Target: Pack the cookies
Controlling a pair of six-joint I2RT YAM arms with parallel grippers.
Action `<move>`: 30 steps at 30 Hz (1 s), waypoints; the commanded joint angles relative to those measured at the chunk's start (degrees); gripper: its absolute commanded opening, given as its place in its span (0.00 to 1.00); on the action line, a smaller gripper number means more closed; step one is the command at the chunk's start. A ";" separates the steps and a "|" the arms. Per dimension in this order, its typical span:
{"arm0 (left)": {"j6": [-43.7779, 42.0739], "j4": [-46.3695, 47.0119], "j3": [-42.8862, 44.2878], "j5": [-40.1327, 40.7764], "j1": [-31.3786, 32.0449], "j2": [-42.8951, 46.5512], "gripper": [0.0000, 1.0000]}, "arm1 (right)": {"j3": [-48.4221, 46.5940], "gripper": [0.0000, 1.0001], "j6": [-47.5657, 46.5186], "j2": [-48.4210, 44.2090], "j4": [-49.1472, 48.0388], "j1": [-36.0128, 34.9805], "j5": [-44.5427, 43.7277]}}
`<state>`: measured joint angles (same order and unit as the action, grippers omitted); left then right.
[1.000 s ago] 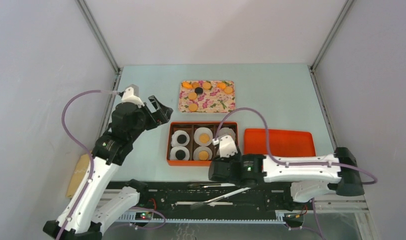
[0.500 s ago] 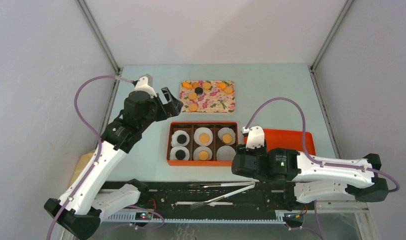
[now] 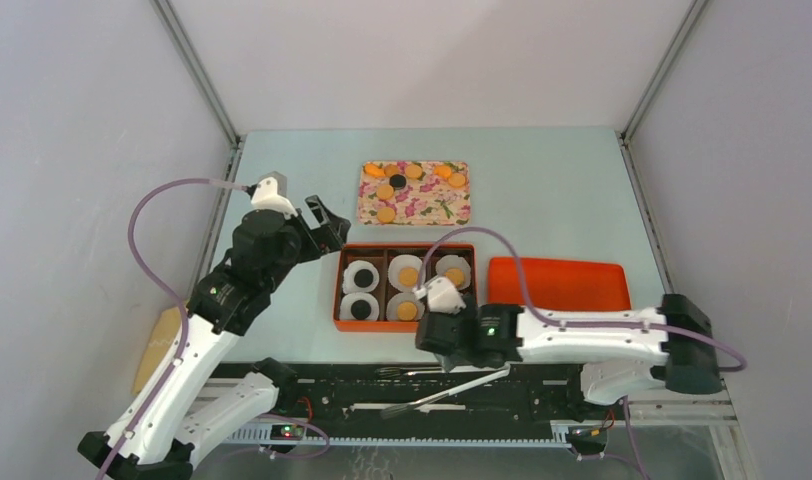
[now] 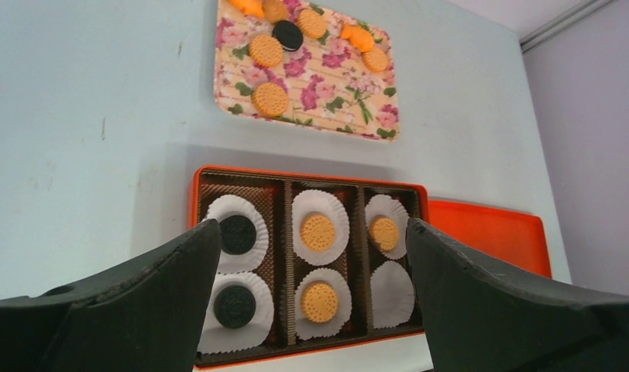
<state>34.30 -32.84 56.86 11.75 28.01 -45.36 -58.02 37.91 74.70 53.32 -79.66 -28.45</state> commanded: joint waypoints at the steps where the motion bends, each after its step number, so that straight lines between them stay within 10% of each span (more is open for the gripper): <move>1: 0.02 -1.32 -1.94 3.31 0.38 1.98 0.93 | -0.22 0.75 -5.75 6.73 -8.18 -2.43 7.72; 17: 1.36 -0.61 -4.96 2.46 0.38 3.32 0.94 | -0.96 0.70 -10.87 23.99 -16.68 -1.60 14.13; 30: 2.24 -2.40 -5.32 3.57 0.38 5.77 0.94 | 0.02 0.09 -15.79 24.53 -18.44 1.14 20.57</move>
<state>35.18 -35.29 52.23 13.91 28.12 -41.08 -58.94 22.13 100.20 34.57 -78.08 -8.88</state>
